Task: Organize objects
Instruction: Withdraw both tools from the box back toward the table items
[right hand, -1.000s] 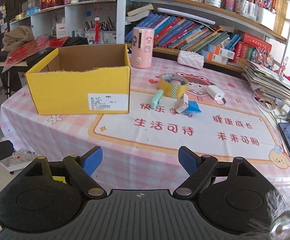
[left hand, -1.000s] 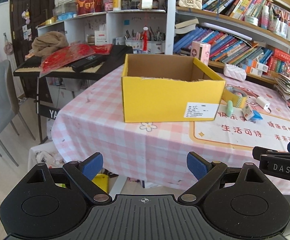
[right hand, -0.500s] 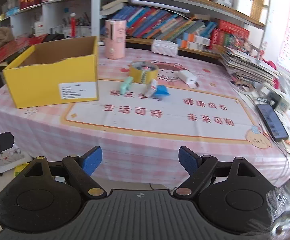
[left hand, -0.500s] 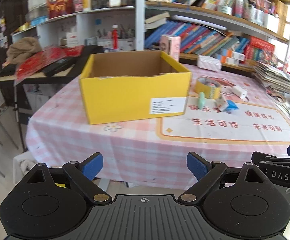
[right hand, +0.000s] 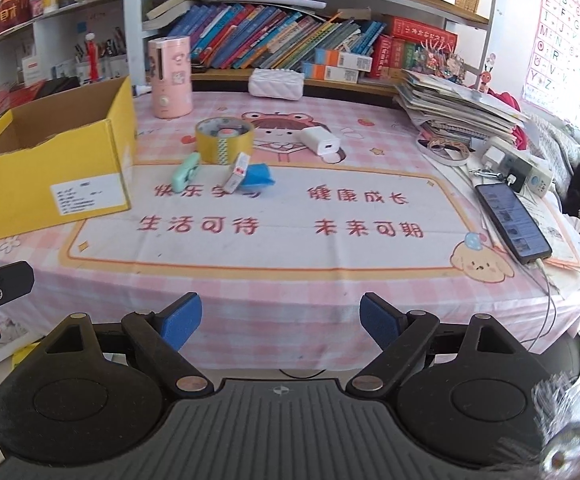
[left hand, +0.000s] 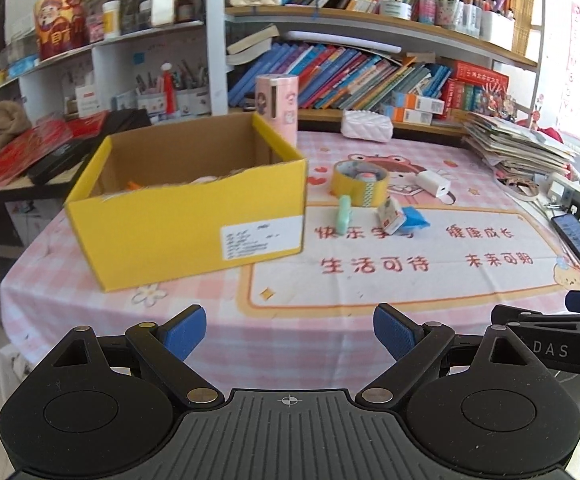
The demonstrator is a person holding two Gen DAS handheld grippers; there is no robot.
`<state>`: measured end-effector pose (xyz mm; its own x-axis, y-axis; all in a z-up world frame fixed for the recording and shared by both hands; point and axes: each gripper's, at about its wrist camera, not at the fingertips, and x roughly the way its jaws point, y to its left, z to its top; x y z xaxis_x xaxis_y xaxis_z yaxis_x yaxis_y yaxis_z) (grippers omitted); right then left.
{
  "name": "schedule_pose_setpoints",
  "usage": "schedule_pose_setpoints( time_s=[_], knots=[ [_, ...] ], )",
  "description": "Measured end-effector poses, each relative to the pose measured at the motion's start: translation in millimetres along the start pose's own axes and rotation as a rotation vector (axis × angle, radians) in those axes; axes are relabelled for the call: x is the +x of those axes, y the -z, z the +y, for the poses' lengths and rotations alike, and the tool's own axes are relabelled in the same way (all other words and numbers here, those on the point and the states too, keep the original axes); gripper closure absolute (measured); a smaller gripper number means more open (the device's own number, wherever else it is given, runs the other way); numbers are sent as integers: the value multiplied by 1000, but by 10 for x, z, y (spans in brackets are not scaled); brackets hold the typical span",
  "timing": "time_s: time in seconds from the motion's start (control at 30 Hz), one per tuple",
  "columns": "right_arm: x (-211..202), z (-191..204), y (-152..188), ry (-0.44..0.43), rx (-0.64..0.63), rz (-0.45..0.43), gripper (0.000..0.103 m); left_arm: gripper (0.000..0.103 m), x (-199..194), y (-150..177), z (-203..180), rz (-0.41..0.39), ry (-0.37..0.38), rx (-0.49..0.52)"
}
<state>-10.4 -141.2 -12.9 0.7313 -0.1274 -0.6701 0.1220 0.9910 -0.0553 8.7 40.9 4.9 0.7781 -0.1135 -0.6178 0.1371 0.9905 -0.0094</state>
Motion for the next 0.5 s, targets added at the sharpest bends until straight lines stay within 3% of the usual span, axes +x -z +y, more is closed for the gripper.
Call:
schedule_pose_setpoints(
  time_s=[0.5],
  knots=[
    [445, -229, -403, -3, -20, 11, 17, 11, 471, -312, -237, 16, 9, 0]
  ],
)
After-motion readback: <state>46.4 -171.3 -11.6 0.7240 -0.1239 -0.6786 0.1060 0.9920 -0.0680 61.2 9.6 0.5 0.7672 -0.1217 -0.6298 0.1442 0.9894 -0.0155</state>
